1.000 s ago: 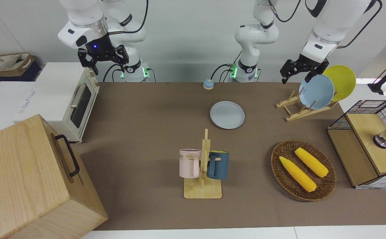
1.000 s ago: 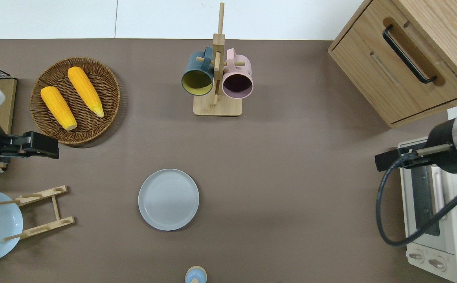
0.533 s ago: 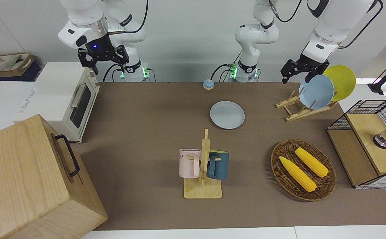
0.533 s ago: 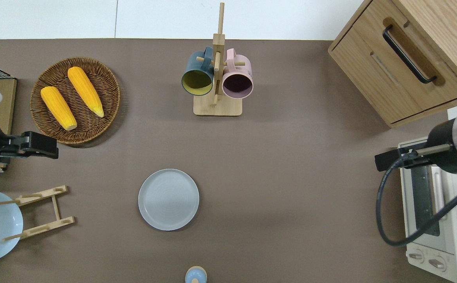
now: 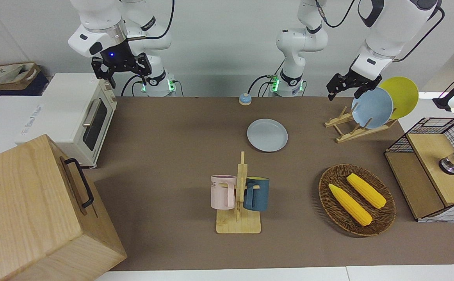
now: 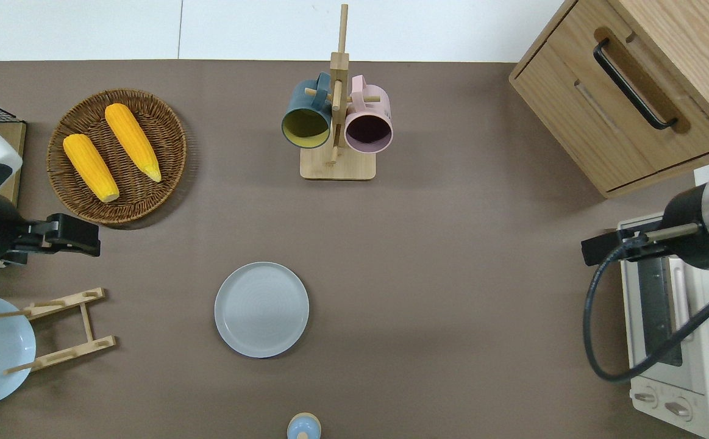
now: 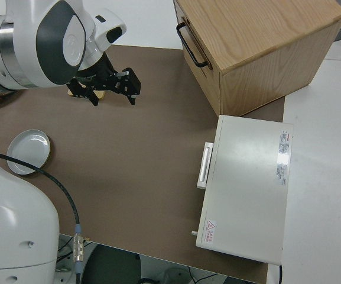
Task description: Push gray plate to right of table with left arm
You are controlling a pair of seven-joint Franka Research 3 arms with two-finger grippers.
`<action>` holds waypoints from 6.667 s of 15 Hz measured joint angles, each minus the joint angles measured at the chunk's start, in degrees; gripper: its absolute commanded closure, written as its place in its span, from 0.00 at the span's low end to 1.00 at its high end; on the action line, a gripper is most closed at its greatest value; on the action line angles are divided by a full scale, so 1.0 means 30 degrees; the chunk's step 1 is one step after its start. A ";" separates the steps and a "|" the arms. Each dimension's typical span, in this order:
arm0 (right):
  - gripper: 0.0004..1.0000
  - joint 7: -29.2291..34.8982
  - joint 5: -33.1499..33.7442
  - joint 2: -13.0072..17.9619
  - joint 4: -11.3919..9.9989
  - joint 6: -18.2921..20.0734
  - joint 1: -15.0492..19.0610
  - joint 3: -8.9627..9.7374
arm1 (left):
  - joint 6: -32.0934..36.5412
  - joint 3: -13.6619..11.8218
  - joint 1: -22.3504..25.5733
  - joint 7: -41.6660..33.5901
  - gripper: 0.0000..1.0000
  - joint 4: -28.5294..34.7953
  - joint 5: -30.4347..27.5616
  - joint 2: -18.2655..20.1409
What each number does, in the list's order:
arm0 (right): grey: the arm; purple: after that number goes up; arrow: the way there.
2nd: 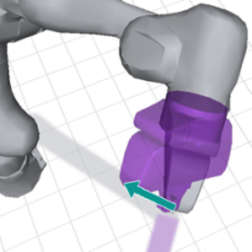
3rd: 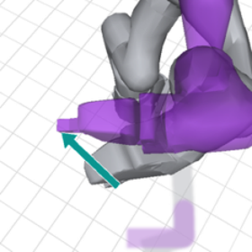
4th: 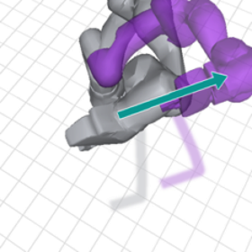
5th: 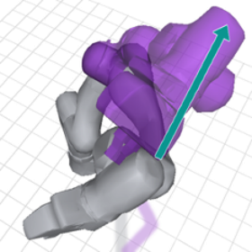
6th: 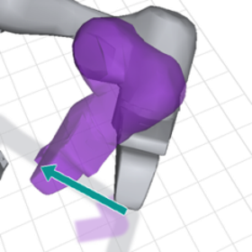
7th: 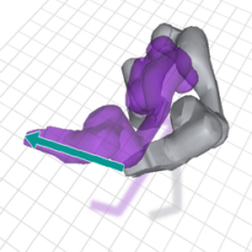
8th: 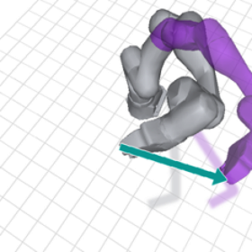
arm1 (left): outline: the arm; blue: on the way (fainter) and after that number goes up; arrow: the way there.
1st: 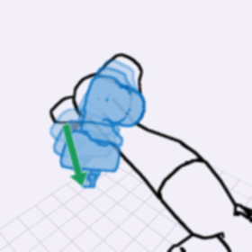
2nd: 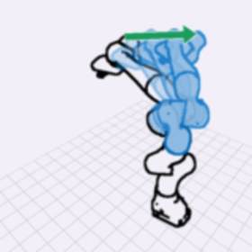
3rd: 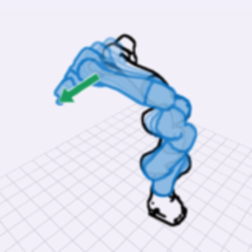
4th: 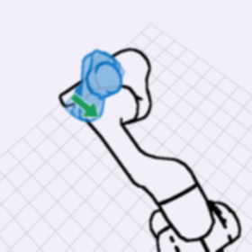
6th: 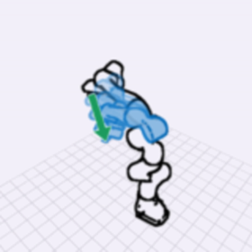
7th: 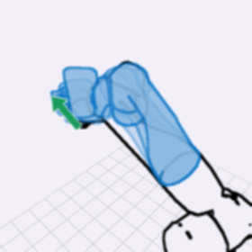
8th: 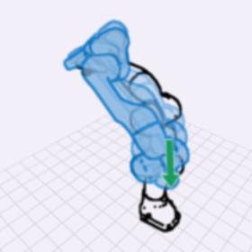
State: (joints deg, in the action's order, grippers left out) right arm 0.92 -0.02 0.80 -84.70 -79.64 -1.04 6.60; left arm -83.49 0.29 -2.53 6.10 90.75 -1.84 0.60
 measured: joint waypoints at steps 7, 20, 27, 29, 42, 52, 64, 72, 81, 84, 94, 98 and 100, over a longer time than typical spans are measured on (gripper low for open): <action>0.02 0.0000 0.0000 0.0000 0.0000 0.0000 0.0000 0.0000 | -0.3000 0.0848 -0.0073 0.1867 0.01 0.6020 -0.0092 0.2395; 0.02 0.0000 0.0000 0.0000 0.0000 0.0000 0.0000 0.0000 | -1.2627 0.3446 -0.0082 0.4790 0.01 1.5022 -0.0703 0.4028; 0.02 0.0000 0.0000 0.0000 0.0000 0.0000 0.0000 0.0000 | -1.7354 0.4268 -0.0077 0.5566 0.01 1.8122 -0.0852 0.3689; 0.02 0.0000 0.0000 0.0000 0.0000 0.0000 0.0000 0.0000 | -1.8115 0.4694 -0.0070 0.5967 0.01 1.8461 -0.0858 0.3368; 0.02 0.0000 0.0000 0.0000 0.0000 0.0000 0.0000 0.0000 | -2.0342 0.5176 0.0011 0.6571 1.00 1.8639 -0.0858 0.1471; 0.02 0.0000 0.0000 0.0000 0.0000 0.0000 0.0000 0.0000 | -2.0340 0.5178 0.0245 0.7522 1.00 1.8601 -0.0859 0.1593; 0.02 0.0000 0.0000 0.0000 0.0000 0.0000 0.0000 0.0000 | -2.0334 0.5215 0.0168 0.8306 1.00 1.8522 -0.0859 0.1628; 0.02 0.0000 0.0000 0.0000 0.0000 0.0000 0.0000 0.0000 | -2.0378 0.5747 -0.3476 1.8573 1.00 1.6419 0.3305 -0.0367; 0.02 0.0000 0.0000 0.0000 0.0000 0.0000 0.0000 0.0000 | -1.8531 0.5829 -0.6924 2.4610 1.00 1.2319 0.5782 -0.3191; 0.02 0.0000 0.0000 0.0000 0.0000 0.0000 0.0000 0.0000 | -1.8041 0.5884 -0.7420 2.5254 1.00 1.1708 0.5782 -0.3549; 0.02 0.0000 0.0000 0.0000 0.0000 0.0000 0.0000 0.0000 | -1.7858 0.5931 -0.8652 2.6687 0.57 1.0857 0.5844 -0.4373; 0.02 0.0000 0.0000 0.0000 0.0000 0.0000 0.0000 0.0000 | -1.7773 0.5942 -0.8963 2.6808 0.01 1.0821 0.5845 -0.4530; 0.02 0.0000 0.0000 0.0000 0.0000 0.0000 0.0000 0.0000 | -1.7763 0.5944 -0.9048 2.6810 0.01 1.0808 0.5845 -0.4582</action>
State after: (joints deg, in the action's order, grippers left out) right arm 0.92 -0.02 0.80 -84.70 -79.64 -1.04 6.60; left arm -136.78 18.12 -29.68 86.53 123.17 15.70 -13.14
